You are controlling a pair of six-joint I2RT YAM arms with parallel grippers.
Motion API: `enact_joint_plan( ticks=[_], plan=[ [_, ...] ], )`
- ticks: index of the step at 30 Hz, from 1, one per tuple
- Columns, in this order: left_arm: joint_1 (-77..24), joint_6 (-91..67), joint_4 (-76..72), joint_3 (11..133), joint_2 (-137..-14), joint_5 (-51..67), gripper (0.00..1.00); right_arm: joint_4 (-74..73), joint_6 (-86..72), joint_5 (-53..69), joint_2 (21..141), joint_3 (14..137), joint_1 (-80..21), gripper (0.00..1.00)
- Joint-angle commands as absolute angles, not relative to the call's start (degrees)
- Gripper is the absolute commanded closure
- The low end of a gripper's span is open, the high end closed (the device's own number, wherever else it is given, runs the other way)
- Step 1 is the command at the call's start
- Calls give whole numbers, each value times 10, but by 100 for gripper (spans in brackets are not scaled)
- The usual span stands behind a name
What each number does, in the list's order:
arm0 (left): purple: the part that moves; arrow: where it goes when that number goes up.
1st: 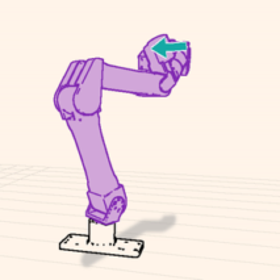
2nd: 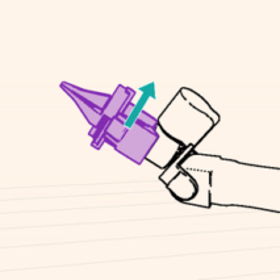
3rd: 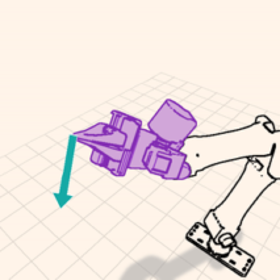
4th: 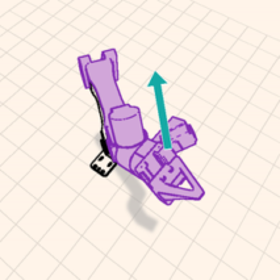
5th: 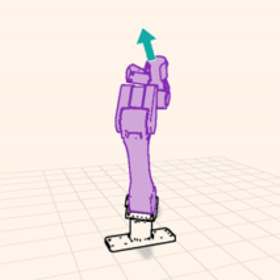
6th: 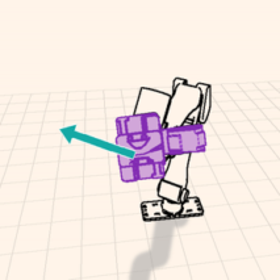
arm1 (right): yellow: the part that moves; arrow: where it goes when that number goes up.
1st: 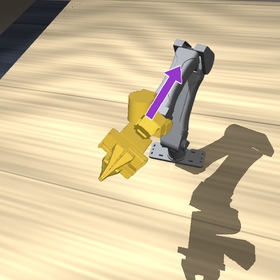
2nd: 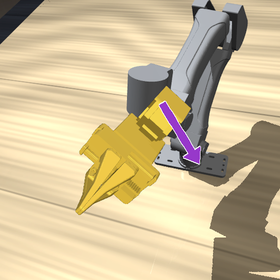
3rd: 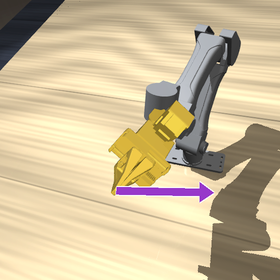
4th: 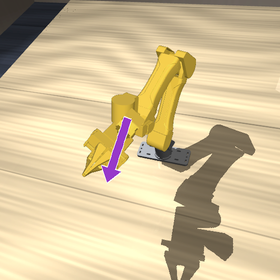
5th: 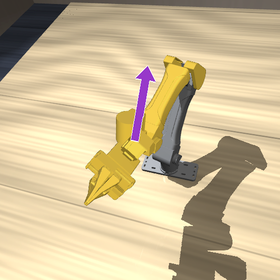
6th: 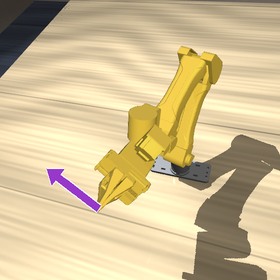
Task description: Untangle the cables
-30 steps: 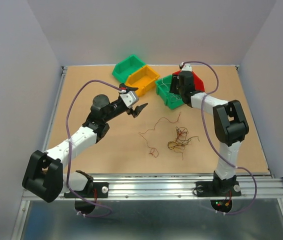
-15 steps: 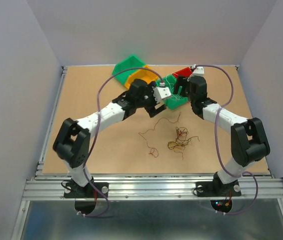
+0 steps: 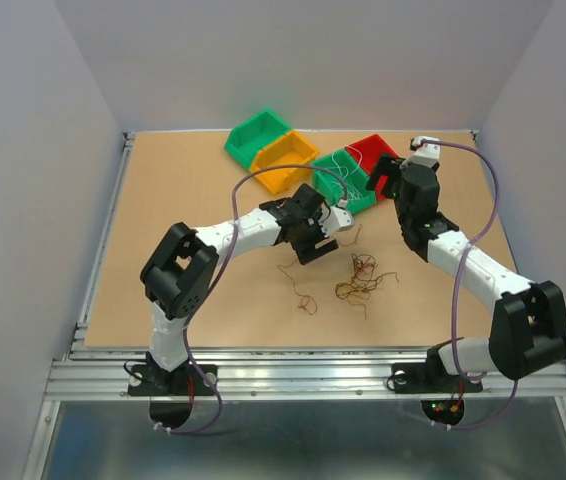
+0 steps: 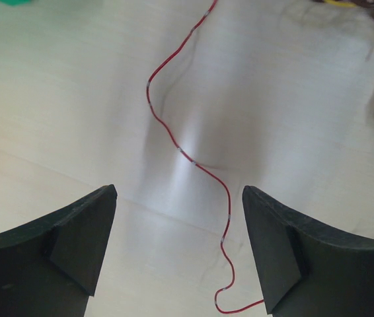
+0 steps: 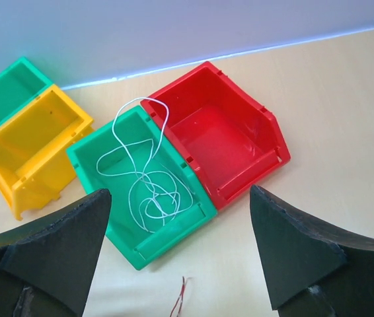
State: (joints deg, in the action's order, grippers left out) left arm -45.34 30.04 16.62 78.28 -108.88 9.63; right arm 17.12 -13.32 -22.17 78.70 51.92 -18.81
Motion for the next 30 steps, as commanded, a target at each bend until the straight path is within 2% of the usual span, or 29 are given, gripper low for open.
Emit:
enact_joint_plan(
  ticks=[1, 3, 7, 15, 17, 18, 21, 24, 30],
  plan=[
    [-453, 284, 193, 817, -1113, 63, 15, 198, -134, -248, 748, 491, -189, 10],
    [-453, 283, 213, 829, -1121, 73, 18, 200, -134, -251, 736, 487, -188, 10],
    [-453, 285, 235, 838, -1135, 87, 30, 202, -134, -258, 734, 484, -187, 9],
    [-453, 298, 250, 808, -1122, 109, 35, 202, -134, -260, 748, 490, -188, 9],
    [-453, 299, 250, 807, -1121, 110, 54, 203, -136, -258, 746, 489, -187, 9],
    [-452, 299, 251, 808, -1123, 112, 73, 202, -136, -257, 745, 486, -187, 9],
    [-453, 303, 261, 813, -1126, 125, 100, 204, -139, -253, 743, 484, -187, 9],
    [-453, 310, 269, 815, -1119, 134, 100, 203, -131, -231, 742, 484, -188, 9],
    [-449, 308, 250, 788, -1036, 134, 100, 189, -109, -82, 691, 471, -188, 9]
  ],
)
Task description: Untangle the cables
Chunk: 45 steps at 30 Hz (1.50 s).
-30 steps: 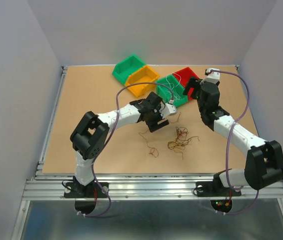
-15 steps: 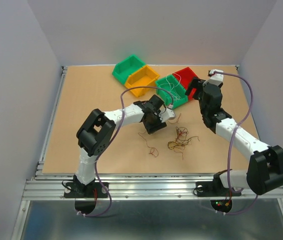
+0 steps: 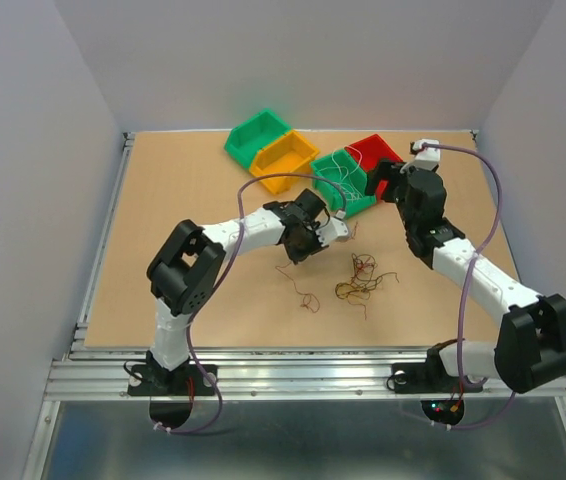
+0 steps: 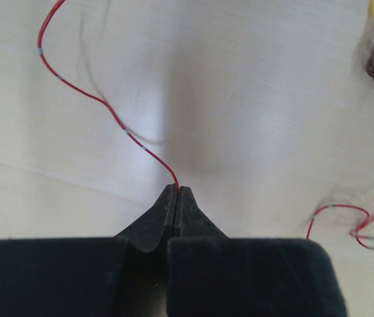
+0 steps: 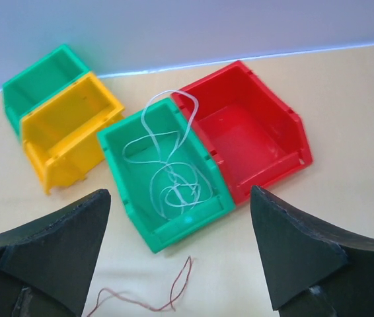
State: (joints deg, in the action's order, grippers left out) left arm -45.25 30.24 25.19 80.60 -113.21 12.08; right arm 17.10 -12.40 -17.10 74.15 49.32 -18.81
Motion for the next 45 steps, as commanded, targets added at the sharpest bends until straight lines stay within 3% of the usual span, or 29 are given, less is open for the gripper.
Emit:
enact_joint_plan(
  ticks=[1, 5, 13, 19, 28, 39, 44, 45],
  plan=[
    [-445, 302, 245, 783, -1008, 135, 100, 196, -104, -35, 680, 463, -187, 4],
    [-423, 283, 221, 758, -936, 148, 100, 226, -92, 97, 659, 439, -187, 0],
    [-386, 259, 135, 694, -816, 160, 100, 267, -84, 232, 717, 450, -187, 0],
    [-374, 248, 108, 679, -783, 161, 100, 435, -81, 434, 807, 431, -188, 0],
    [-374, 256, 124, 686, -799, 166, 100, 496, -86, 387, 903, 474, -215, 0],
    [-375, 280, 189, 708, -808, 228, 100, 496, -4, 340, 909, 474, -244, 4],
    [-377, 288, 195, 697, -792, 230, 100, 495, 14, 323, 942, 498, -249, 13],
    [-376, 289, 192, 695, -788, 229, 100, 495, 14, 330, 947, 499, -249, 23]
  ],
)
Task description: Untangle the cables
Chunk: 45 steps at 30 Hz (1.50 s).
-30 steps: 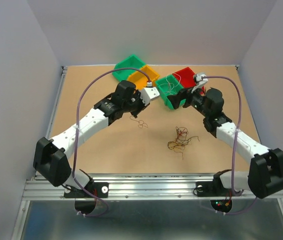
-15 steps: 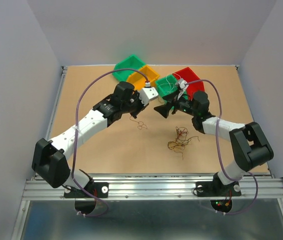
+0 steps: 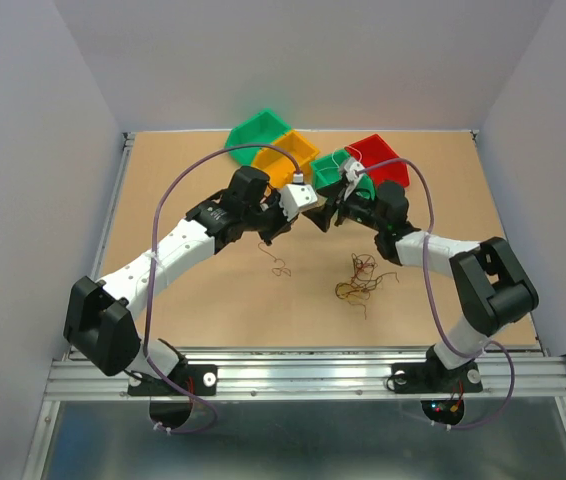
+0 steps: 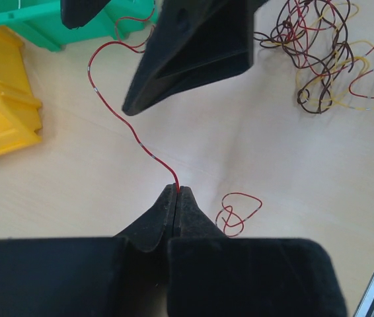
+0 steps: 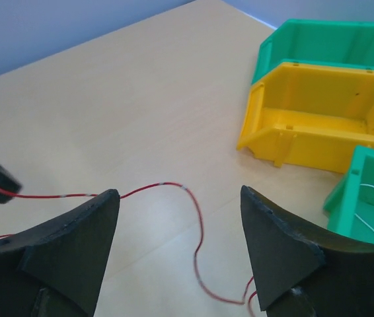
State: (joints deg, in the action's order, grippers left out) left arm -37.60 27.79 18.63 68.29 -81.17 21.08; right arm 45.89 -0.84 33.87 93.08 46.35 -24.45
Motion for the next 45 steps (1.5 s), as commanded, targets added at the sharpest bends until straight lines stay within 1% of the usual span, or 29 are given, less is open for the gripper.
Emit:
enact_joint_plan(
  ticks=[1, 3, 4, 7, 8, 9, 11, 12, 13, 16, 18, 20, 21, 22, 28, 30, 31, 32, 33, 34, 36, 40, 45],
  plan=[
    [-376, 283, 190, 695, -781, 223, 100, 494, 15, 348, 953, 500, -250, 27],
    [-375, 274, 169, 691, -770, 214, 100, 495, 16, 365, 954, 498, -250, 34],
    [-374, 269, 161, 684, -759, 209, 100, 494, 17, 377, 952, 493, -250, 35],
    [-370, 262, 154, 681, -743, 205, 100, 494, 25, 400, 944, 485, -251, 54],
    [-369, 262, 155, 682, -740, 207, 100, 495, 25, 406, 943, 485, -251, 62],
    [-367, 260, 153, 683, -737, 206, 100, 494, 25, 414, 941, 484, -252, 77],
    [-361, 254, 146, 684, -730, 203, 100, 495, 20, 446, 940, 485, -252, 87],
    [-359, 244, 131, 684, -729, 193, 100, 495, 17, 461, 940, 488, -252, 98],
    [-359, 239, 122, 687, -730, 184, 100, 496, 15, 476, 941, 490, -254, 99],
    [-355, 215, 101, 712, -752, 150, 100, 497, 12, 546, 944, 497, -271, 99],
    [-350, 204, 92, 735, -772, 146, 100, 497, 11, 562, 950, 506, -281, 99],
    [-345, 189, 84, 742, -781, 150, 100, 497, 8, 578, 958, 516, -299, 95],
    [-345, 185, 78, 744, -786, 151, 100, 498, 7, 581, 961, 519, -304, 87],
    [-345, 182, 69, 741, -788, 149, 100, 498, 5, 587, 966, 527, -314, 82],
    [-345, 177, 33, 712, -780, 129, 100, 500, 2, 611, 975, 542, -334, 80],
    [-344, 176, 26, 708, -774, 127, 100, 500, 2, 613, 980, 549, -336, 77],
    [-344, 175, 25, 705, -772, 127, 100, 500, 2, 608, 983, 551, -337, 73],
    [-344, 176, 25, 704, -772, 128, 100, 500, 2, 604, 983, 551, -338, 65],
    [-344, 176, 27, 704, -770, 131, 100, 500, -12, 599, 985, 552, -340, 52],
    [-344, 176, 28, 702, -769, 136, 100, 500, -12, 593, 986, 552, -340, 46],
    [-344, 178, 34, 703, -769, 142, 100, 499, -13, 586, 987, 554, -342, 40],
    [-344, 182, 45, 701, -768, 152, 100, 499, -9, 556, 984, 548, -342, 38],
    [-344, 188, 50, 695, -762, 149, 100, 497, -5, 520, 978, 540, -341, 38]
  ],
)
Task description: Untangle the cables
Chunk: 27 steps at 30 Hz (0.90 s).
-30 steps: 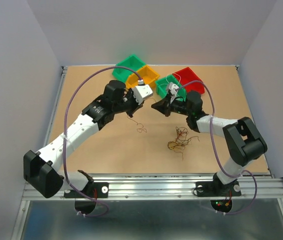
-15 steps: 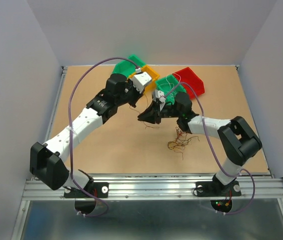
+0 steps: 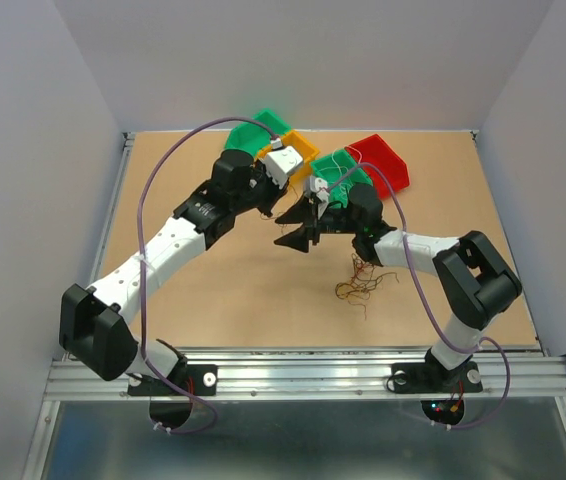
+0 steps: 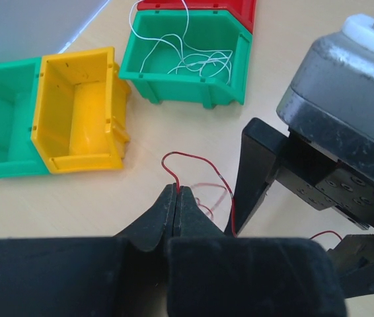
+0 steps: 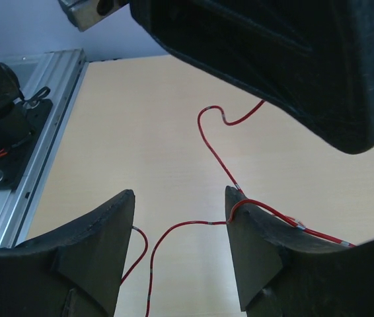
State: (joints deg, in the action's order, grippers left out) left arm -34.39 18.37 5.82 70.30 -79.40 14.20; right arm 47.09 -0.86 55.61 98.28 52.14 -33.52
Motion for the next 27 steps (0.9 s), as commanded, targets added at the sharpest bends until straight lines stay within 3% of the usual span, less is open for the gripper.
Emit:
enact_joint_plan(
  ticks=[1, 17, 27],
  plan=[
    [-344, 188, 51, 693, -760, 142, 100, 497, -5, 515, 976, 537, -341, 38],
    [-344, 188, 76, 704, -758, 175, 100, 493, 9, 525, 987, 548, -341, 43],
    [-343, 162, 50, 722, -776, 168, 100, 492, 2, 536, 1019, 587, -359, 61]
  ],
)
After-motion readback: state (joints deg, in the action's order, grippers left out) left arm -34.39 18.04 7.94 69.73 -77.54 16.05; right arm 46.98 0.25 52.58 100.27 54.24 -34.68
